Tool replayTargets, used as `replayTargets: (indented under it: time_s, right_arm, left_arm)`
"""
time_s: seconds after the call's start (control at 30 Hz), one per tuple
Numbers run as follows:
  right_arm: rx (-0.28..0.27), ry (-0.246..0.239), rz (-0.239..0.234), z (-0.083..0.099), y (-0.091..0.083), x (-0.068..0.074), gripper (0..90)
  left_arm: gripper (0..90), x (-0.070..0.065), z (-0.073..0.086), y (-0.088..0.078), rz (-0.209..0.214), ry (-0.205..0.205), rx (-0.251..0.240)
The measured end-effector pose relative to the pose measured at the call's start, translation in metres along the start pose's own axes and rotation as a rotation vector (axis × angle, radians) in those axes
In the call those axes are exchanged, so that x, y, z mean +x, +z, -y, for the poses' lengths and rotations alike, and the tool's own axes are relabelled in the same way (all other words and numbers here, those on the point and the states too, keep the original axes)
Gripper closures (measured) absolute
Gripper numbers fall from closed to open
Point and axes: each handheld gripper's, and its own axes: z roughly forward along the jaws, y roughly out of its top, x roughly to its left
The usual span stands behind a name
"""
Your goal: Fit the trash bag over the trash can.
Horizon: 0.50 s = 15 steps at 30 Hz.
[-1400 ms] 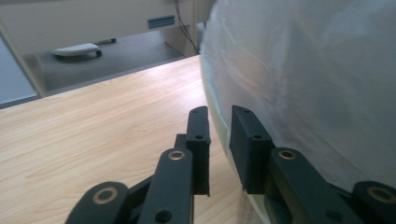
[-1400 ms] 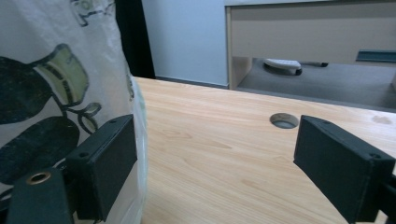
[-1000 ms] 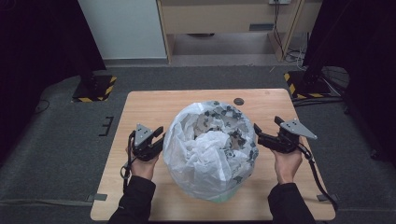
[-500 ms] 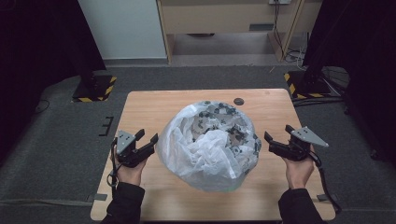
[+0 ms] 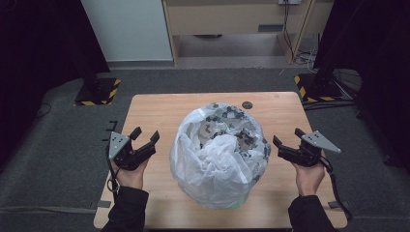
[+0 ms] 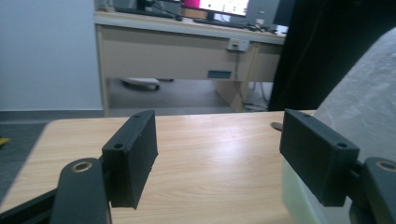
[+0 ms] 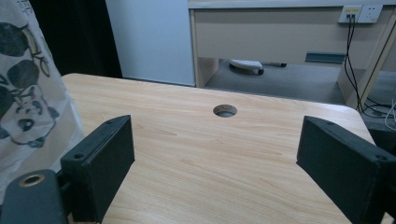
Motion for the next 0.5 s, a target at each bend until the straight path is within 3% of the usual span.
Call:
replayTargets:
  time_s: [0.1, 0.33, 0.5]
  right_arm:
    - [0.005, -0.006, 0.003, 0.000, -0.001, 0.000, 11.2]
    - [0.010, -0.010, 0.012, 0.002, -0.006, -0.004, 11.2]
    - [0.060, -0.007, 0.011, 0.013, -0.007, -0.007, 11.0]
  left_arm:
    - [26.9, 0.001, 0.002, 0.000, -0.040, 0.040, 0.032]
    - [26.5, 0.012, 0.021, -0.005, -0.083, 0.073, 0.162]
    - [25.4, 0.017, 0.042, -0.009, -0.085, 0.084, 0.269]
